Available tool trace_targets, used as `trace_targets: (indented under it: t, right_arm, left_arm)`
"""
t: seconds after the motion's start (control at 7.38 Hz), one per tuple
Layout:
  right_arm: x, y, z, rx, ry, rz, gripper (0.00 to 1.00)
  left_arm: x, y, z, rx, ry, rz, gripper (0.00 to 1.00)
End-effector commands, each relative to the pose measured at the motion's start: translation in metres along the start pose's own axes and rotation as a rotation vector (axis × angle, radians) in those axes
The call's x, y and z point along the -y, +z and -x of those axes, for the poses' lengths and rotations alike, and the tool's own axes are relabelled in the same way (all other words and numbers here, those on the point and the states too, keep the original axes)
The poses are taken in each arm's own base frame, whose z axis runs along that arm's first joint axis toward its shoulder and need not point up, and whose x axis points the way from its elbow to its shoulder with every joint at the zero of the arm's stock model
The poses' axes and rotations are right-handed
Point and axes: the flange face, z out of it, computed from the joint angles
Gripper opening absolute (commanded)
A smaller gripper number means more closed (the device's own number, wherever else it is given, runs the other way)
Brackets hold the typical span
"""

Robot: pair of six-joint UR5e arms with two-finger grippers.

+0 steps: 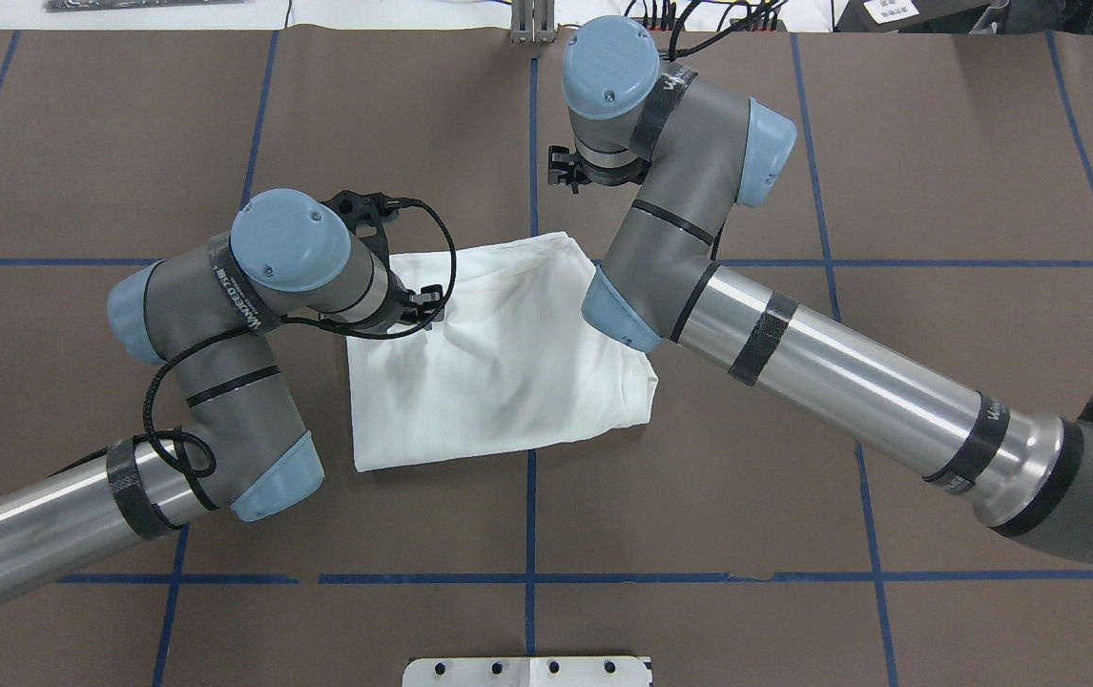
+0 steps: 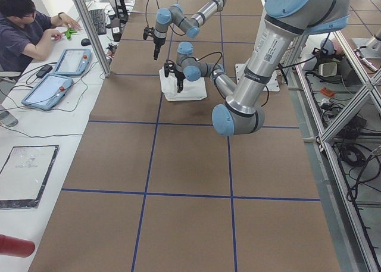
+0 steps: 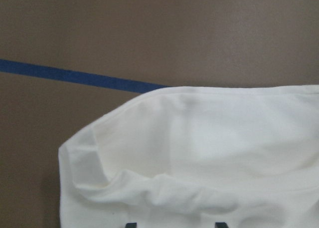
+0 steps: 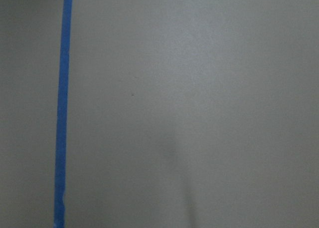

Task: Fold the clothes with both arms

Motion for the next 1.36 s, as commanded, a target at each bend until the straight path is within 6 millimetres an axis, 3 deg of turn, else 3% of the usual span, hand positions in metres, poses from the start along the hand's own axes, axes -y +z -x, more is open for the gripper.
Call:
trace_targets:
  t: [0.0,0.14,0.41,0.81,1.08,1.22]
  right_arm:
    - [0.000,0.000,0.000,0.001,0.000,0.000,1.00]
    - [0.000,0.000,0.000,0.001,0.000,0.000,1.00]
    - [-0.001,0.001,-0.001,-0.002,0.000,0.001,1.00]
    - [-0.002,0.001,0.001,0.001,-0.003,0.000,1.00]
    - [-0.015,0.004,0.011,0.008,-0.001,0.007,1.00]
    - [-0.027,0.004,0.023,0.016,0.021,0.013,1.00]
  left_arm:
    - [0.001,0.011,-0.012,0.014,0.009,0.005,0.61]
    - [0.011,0.030,-0.008,0.050,-0.001,0.008,0.61]
    - [0.051,0.019,0.007,0.068,-0.017,-0.039,0.61]
    - [0.099,0.034,0.049,0.163,-0.017,-0.112,0.61]
    - [0.116,0.012,0.049,0.131,0.000,-0.106,0.61]
    - [0.129,-0.014,0.056,0.089,0.058,-0.080,0.61]
